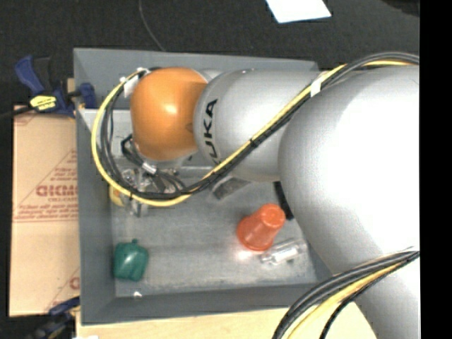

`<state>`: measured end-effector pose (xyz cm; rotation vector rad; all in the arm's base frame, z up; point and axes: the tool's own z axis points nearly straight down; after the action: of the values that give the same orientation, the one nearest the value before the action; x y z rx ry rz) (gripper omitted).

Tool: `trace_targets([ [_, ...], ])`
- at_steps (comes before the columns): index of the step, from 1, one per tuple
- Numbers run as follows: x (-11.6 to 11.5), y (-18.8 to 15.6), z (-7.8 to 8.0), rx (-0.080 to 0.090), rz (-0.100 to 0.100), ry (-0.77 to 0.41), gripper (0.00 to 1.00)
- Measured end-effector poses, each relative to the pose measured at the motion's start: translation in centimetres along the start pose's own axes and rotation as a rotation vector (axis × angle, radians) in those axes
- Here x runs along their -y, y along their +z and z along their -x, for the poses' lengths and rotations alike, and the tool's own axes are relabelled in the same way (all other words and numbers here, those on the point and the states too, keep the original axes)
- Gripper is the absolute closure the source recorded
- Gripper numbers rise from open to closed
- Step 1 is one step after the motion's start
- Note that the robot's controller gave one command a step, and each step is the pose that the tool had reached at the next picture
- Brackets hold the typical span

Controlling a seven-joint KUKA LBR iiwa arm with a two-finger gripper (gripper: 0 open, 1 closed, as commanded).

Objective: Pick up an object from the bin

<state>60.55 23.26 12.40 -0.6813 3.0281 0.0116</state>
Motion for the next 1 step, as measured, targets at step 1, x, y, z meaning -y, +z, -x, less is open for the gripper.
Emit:
trace_targets([
  [1, 0.01, 0.01, -0.01, 0.000, 0.000, 0.002, 1.00],
])
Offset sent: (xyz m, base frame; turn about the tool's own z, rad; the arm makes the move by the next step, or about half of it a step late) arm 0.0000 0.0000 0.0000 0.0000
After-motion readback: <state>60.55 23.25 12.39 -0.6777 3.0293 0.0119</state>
